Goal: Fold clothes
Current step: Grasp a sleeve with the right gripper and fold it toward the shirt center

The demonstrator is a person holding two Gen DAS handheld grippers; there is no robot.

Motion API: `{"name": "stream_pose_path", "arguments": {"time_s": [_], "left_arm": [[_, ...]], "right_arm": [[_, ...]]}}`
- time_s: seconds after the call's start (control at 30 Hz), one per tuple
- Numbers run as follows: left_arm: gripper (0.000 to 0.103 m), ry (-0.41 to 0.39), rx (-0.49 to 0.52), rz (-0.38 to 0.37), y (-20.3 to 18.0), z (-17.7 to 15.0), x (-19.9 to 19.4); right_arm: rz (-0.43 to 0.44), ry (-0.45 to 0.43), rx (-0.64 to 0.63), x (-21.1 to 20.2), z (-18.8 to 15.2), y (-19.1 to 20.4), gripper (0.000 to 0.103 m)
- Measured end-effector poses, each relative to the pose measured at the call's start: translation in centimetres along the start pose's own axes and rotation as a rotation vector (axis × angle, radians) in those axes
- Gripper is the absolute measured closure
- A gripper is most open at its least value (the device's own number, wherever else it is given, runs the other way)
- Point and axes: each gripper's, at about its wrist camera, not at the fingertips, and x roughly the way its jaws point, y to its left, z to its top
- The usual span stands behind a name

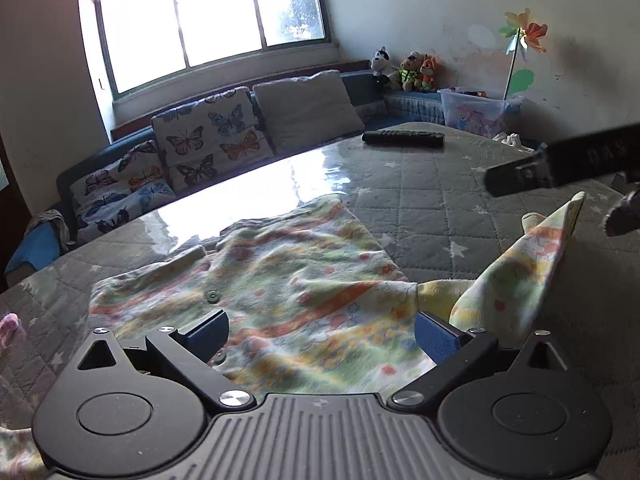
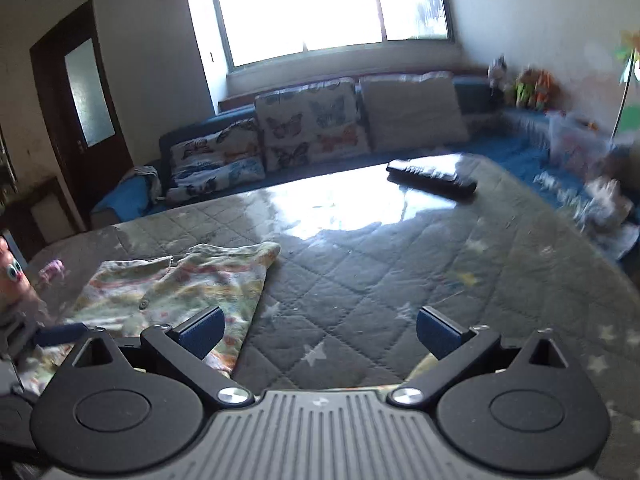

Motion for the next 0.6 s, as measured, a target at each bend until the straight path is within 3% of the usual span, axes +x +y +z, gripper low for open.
{"name": "stream_pose_path", "arguments": {"time_s": [0.13, 0.23, 0.6], "left_arm": [[0.002, 0.030, 0.005, -0.030, -0.4, 0.1, 1.1], [0.002, 0.036, 0.022, -0.063, -0.8, -0.2, 1.2], [0.002, 0.026, 0.028, -0.118, -0.9, -0.5, 0.6]], "right_arm": [[0.004, 0.125, 0.021, 2.7, 0.0, -1.1, 0.001], [-0.007, 0.178, -0.004, 2.5, -1.2, -1.3, 0.004], [0.010, 0.239, -0.012, -3.0, -7.1, -2.0, 0.005]]}}
